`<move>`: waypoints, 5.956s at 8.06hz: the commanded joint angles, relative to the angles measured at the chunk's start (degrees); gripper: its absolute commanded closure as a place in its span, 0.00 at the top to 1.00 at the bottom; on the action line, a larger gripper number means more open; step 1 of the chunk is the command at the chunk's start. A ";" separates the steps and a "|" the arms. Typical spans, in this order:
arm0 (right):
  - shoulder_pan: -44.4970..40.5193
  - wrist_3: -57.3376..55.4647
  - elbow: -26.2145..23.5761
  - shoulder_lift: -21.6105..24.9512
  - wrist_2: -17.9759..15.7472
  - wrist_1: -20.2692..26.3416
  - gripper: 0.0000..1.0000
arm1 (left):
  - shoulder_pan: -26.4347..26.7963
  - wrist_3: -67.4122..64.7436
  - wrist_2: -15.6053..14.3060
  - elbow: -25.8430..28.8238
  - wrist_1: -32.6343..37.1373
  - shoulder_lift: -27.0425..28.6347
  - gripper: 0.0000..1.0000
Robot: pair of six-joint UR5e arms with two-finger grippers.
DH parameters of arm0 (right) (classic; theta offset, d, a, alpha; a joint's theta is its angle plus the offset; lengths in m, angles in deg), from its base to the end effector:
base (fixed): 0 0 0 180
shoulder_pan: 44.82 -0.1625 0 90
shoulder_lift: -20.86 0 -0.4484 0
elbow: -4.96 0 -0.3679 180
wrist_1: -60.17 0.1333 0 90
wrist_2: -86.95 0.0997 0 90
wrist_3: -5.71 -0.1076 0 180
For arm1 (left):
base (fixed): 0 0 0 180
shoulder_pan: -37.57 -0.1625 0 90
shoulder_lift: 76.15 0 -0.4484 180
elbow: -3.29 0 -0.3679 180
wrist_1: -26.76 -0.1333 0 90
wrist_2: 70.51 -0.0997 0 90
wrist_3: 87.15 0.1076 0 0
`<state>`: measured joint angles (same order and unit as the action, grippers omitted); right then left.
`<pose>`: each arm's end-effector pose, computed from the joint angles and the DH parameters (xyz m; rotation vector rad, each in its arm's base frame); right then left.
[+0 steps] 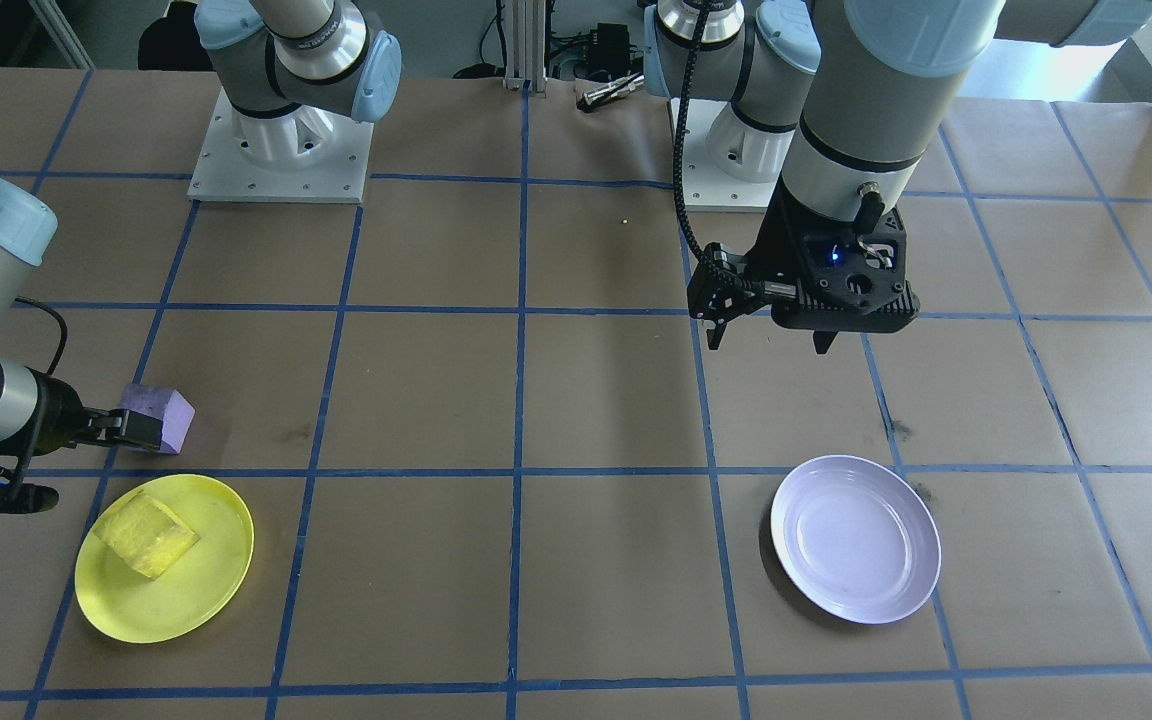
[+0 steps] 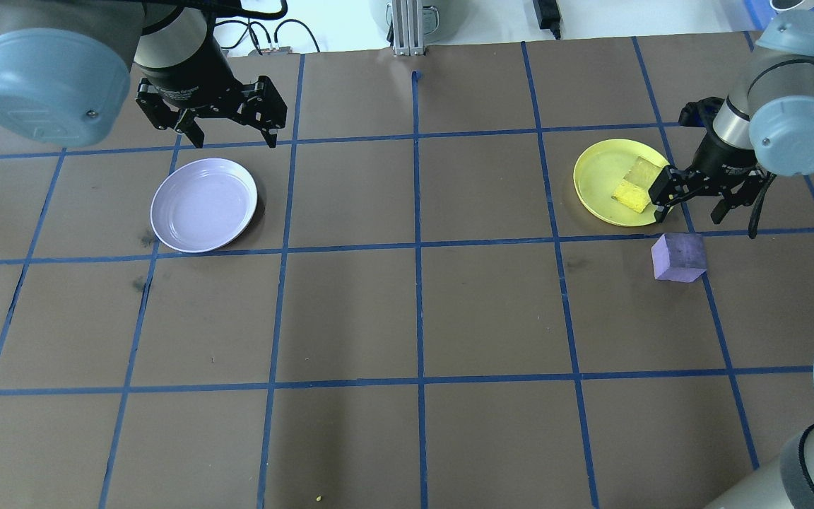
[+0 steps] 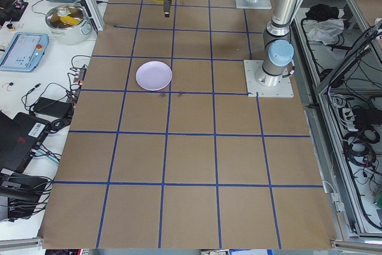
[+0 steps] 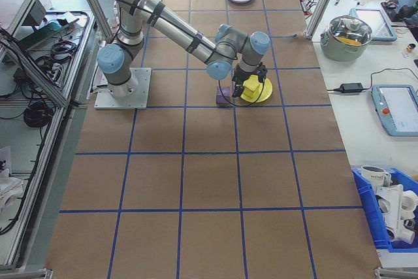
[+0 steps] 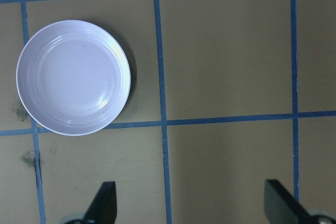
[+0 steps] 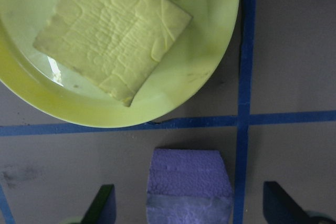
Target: Sort blocks by color into plates
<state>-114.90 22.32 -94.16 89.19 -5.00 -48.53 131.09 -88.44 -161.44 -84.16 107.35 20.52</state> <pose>-0.0678 -0.5675 0.2648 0.0837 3.0893 0.3273 -0.1637 -0.5192 0.4835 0.0597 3.1253 -0.1453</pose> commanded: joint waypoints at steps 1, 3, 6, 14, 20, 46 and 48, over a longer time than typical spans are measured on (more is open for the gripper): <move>0.74 0.18 -7.82 0.67 -2.87 -3.52 1.00 | 0.00 -0.03 -0.03 -0.09 -0.08 0.28 1.00; 0.74 0.70 -9.07 0.58 -4.90 -4.58 0.67 | -0.09 -0.03 0.05 -0.09 -0.08 0.62 1.00; 0.48 -0.17 -8.63 2.06 -4.12 -2.49 0.39 | -0.09 -0.03 0.05 -0.18 -0.70 0.63 1.00; -23.13 -25.60 -7.85 8.84 14.49 5.00 0.46 | -0.18 0.58 -0.30 -0.18 -0.96 0.19 1.00; -42.30 -40.59 -4.50 5.61 28.22 -7.00 0.47 | -0.26 0.76 -0.47 -0.18 -1.48 0.19 1.00; -23.08 -24.35 15.10 20.71 0.37 29.51 1.00 | 6.15 -22.00 9.63 -8.00 -4.13 18.55 1.00; -23.08 -24.17 15.01 20.71 0.37 29.51 1.00 | 6.50 -21.39 9.81 -8.79 -4.13 20.04 1.00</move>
<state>-137.98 -2.03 -79.04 109.87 -4.63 -18.99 137.28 -110.18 -151.94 -92.16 103.21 39.04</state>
